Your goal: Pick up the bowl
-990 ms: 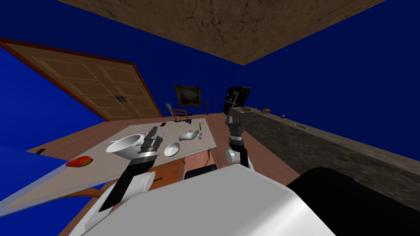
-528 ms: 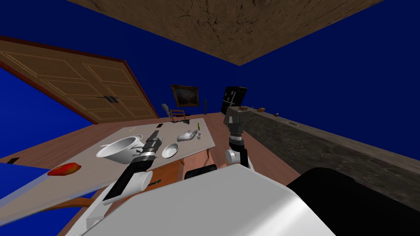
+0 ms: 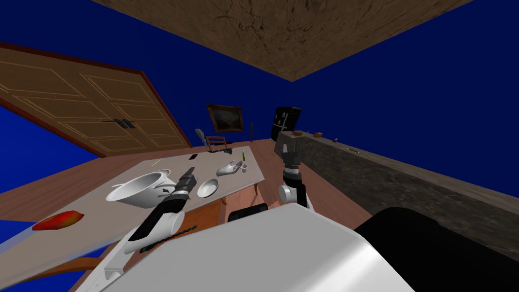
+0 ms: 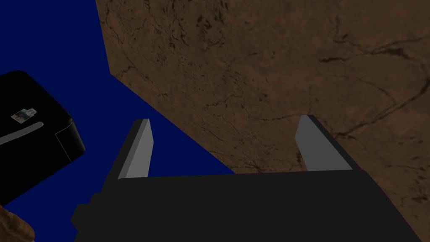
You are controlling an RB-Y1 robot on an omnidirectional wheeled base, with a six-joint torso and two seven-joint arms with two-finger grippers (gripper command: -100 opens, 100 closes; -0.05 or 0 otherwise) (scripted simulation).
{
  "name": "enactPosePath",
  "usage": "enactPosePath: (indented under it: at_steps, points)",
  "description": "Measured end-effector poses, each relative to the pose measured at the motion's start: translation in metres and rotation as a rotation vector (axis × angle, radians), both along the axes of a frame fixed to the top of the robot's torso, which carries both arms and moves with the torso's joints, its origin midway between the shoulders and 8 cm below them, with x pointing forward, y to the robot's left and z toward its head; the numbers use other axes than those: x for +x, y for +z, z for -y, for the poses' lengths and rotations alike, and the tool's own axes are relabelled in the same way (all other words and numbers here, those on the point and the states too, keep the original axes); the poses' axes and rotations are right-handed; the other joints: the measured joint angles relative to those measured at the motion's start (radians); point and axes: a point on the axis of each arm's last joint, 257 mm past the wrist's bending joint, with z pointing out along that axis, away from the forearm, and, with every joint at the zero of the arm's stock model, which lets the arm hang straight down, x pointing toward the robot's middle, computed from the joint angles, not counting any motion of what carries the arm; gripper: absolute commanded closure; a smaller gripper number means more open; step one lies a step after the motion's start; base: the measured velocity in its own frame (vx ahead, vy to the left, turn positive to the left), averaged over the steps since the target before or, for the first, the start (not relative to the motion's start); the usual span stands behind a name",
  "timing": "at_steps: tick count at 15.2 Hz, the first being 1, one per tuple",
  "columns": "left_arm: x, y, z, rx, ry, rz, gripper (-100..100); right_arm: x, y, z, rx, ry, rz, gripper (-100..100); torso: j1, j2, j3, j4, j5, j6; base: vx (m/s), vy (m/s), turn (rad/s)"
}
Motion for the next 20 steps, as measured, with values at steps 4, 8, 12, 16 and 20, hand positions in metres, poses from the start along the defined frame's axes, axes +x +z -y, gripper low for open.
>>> enactPosePath:
  at_steps: [4, 8, 12, 16, 20]
  points:
    - [0.002, -0.031, -0.021, -0.028, 0.043, -0.095, -100, 0.0, 0.0, 0.0, 0.0, 0.0, 0.0, 0, 0.0, 0.0, 0.0, 0.0, 0.0, 0.0, -0.01, 0.006, -0.107]
    - [-0.006, -0.065, -0.042, -0.061, 0.088, -0.197, -100, 0.0, 0.0, 0.0, 0.0, 0.0, 0.0, 0, 0.0, 0.0, 0.0, 0.0, 0.0, 0.0, -0.009, 0.006, -0.088]
    - [-0.016, -0.105, -0.068, -0.109, 0.146, -0.314, -100, 0.0, 0.0, 0.0, 0.0, 0.0, 0.0, 0, 0.0, 0.0, 0.0, 0.0, 0.0, 0.0, -0.009, 0.007, -0.091]
    - [-0.031, -0.134, -0.081, -0.149, 0.188, -0.407, -100, 0.0, 0.0, 0.0, 0.0, 0.0, 0.0, 0, 0.0, 0.0, 0.0, 0.0, 0.0, 0.0, -0.005, 0.003, -0.08]
    - [-0.043, -0.165, -0.098, -0.203, 0.238, -0.504, -100, 0.0, 0.0, 0.0, 0.0, 0.0, 0.0, 0, 0.0, -0.001, 0.0, 0.0, 0.0, 0.0, -0.005, 0.005, -0.091]
